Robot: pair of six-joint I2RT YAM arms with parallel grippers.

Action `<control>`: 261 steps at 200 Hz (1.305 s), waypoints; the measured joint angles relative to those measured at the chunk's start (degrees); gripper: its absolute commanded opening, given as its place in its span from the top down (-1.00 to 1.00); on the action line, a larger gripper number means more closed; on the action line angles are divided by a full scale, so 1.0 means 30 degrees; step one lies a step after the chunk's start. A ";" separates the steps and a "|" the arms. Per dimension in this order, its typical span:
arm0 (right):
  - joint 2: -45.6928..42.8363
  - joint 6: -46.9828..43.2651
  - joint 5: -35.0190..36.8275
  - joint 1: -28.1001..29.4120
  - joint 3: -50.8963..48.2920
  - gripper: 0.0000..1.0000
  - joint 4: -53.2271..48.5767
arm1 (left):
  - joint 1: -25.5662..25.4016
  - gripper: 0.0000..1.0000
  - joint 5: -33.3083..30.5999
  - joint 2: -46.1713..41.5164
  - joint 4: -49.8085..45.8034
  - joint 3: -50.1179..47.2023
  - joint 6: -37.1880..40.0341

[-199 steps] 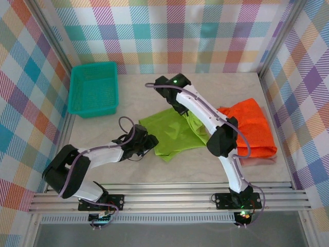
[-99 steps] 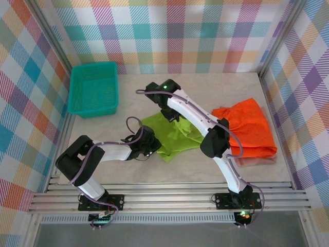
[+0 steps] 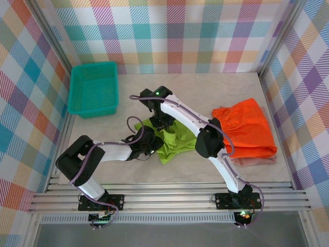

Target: Fold and stack the shorts

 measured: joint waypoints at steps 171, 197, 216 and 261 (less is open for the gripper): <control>-1.3712 0.8954 -1.3733 -0.3628 -2.3146 -0.89 2.2345 | 0.3388 -1.00 -0.2484 -1.1941 -1.0404 0.3585 -0.0007; -1.3712 1.2080 -1.3945 -0.3330 -2.6097 -0.89 2.6250 | 0.4393 -1.00 -0.1005 -0.8881 -0.7934 0.4036 -0.0517; -1.3712 1.4265 -1.3733 -0.2965 -2.7350 -0.89 2.9485 | 0.4510 -1.00 -0.0073 -0.6623 -0.6688 0.4554 -0.0933; -1.2823 1.8192 -1.2495 -0.1654 -2.8939 -0.89 3.5561 | 0.4641 -1.00 0.1326 -0.3053 -0.3672 0.5646 -0.1865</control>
